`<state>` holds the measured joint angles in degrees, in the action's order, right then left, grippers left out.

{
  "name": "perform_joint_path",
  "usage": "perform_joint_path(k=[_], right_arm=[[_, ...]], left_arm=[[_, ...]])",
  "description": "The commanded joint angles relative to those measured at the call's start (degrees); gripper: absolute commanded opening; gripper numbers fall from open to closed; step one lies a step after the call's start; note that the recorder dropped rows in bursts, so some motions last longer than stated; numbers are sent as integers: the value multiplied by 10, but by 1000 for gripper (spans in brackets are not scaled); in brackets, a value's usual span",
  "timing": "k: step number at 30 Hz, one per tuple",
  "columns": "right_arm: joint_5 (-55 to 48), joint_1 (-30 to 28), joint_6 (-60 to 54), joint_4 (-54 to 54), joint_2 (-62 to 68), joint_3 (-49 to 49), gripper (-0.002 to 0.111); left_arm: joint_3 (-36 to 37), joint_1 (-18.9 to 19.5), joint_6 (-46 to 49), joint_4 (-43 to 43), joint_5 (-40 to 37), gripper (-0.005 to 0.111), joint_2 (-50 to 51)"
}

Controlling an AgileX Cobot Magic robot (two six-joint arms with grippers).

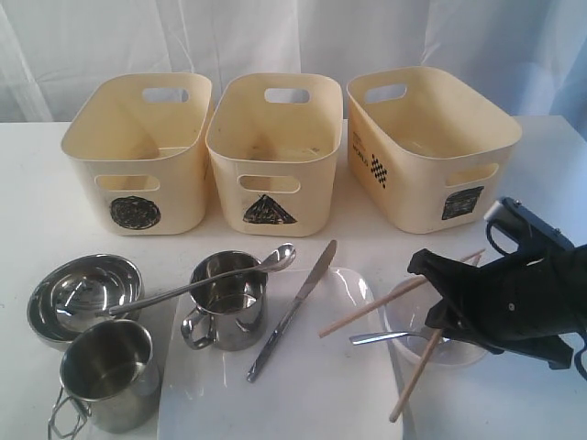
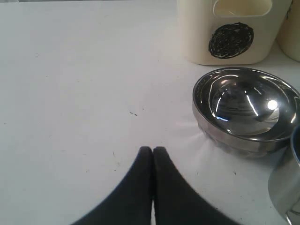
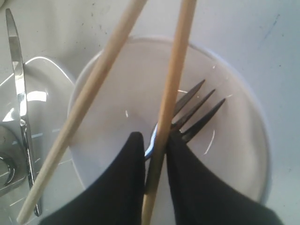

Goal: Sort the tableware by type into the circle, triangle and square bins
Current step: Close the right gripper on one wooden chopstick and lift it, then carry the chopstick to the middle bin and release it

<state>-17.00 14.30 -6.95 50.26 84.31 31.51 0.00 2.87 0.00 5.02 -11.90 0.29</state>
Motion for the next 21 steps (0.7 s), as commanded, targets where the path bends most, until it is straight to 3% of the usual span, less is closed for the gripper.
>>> perform_joint_path(k=[1, 7, 21], right_arm=[[-3, 1, -3, 2, 1, -2, 16], [-8, 1, -3, 5, 1, -2, 0], [-9, 1, -3, 5, -45, -2, 0]], left_arm=[[0, -2, 0, 5, 3, 0, -3], [0, -2, 0, 5, 3, 0, -3], [0, -2, 0, 5, 3, 0, -3]])
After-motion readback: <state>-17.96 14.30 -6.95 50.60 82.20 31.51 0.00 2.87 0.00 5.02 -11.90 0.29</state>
